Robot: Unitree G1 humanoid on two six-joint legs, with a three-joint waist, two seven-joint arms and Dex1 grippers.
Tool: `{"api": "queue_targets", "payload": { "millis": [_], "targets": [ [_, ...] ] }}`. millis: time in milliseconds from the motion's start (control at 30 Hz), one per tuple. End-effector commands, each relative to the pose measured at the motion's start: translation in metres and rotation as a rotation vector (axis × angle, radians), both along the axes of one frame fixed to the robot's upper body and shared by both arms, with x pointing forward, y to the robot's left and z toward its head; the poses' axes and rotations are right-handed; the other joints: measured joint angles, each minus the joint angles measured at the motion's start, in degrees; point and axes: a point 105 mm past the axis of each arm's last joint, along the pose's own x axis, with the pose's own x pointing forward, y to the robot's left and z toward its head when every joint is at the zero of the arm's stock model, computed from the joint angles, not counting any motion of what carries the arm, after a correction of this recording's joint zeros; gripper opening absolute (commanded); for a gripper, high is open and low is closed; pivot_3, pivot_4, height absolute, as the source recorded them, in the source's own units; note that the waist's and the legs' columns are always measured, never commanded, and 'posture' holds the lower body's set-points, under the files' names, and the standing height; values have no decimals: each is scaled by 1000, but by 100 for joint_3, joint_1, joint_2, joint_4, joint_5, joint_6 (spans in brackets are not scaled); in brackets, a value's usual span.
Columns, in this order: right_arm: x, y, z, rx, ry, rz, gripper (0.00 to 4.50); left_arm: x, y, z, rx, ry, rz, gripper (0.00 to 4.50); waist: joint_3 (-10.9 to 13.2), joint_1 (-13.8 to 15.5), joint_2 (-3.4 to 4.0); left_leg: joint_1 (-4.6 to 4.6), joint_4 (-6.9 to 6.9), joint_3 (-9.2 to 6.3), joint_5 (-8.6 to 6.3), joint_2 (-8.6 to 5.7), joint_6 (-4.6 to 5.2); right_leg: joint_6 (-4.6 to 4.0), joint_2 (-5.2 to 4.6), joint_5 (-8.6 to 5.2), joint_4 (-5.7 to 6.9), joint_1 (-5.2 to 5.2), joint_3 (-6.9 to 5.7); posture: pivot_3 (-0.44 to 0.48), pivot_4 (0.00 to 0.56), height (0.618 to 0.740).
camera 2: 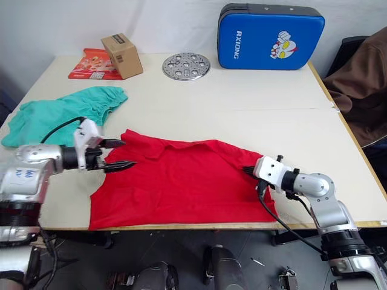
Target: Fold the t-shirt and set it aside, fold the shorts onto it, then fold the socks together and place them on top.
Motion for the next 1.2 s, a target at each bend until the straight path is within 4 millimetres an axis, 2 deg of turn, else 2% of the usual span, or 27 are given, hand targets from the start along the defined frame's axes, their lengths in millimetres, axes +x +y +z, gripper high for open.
{"api": "queue_targets", "payload": {
  "millis": [33,133,233,300,533,633,900,967,1100,1200],
  "targets": [
    [4,-9,12,-24,-60,-10,0,8,-9,-6,74,-42,-51,4466,0,-11,0,-3,-8,0,0,-1,0,4,0,0,-3,3,2,0,150,740],
    [6,-13,14,-21,-58,-24,0,20,-21,-12,115,-72,-81,4466,0,-3,-1,-4,-21,0,1,-1,1,7,3,2,-14,3,0,0,150,740],
    [7,-14,15,-12,-55,-32,0,28,-29,-20,159,-80,-118,3887,0,4,-1,-4,-23,-7,4,-1,6,14,3,10,-30,2,-9,0,150,740],
    [7,-13,15,-6,-53,-36,0,33,-33,-24,180,-80,-126,3318,0,6,-1,-4,-26,-7,5,-2,12,23,3,16,-42,2,-9,0,150,740],
    [7,-13,16,6,-51,-52,0,42,-48,-22,131,-95,-143,3318,-1,8,-1,-7,-32,-6,5,-4,34,46,0,38,-83,5,-11,0,150,740],
    [7,-13,16,11,-51,-56,0,39,-52,-21,109,-88,-166,2757,-1,11,-1,-5,-34,-5,5,-5,34,45,-1,39,-83,5,-11,0,150,740],
    [6,-12,17,-6,-57,-46,0,34,-58,-31,77,-2,-166,129,-1,8,-1,-2,-33,0,8,-3,30,43,-1,40,-79,4,-8,0,150,740],
    [4,-13,18,-19,-63,-38,0,28,-65,-28,28,63,-176,26,-1,10,-1,-1,-33,1,8,-4,29,42,-1,40,-78,4,-6,0,150,740],
    [2,-25,21,-43,-65,-53,0,20,-77,-1,-109,235,-142,26,0,19,-1,-5,-28,2,8,-4,29,42,-1,39,-75,1,-5,0,150,740],
    [2,-30,19,-57,-61,-61,0,17,-80,5,-137,296,-114,26,0,12,0,-4,-24,2,8,-5,29,42,-2,39,-73,2,-1,0,150,740]
  ]
}}
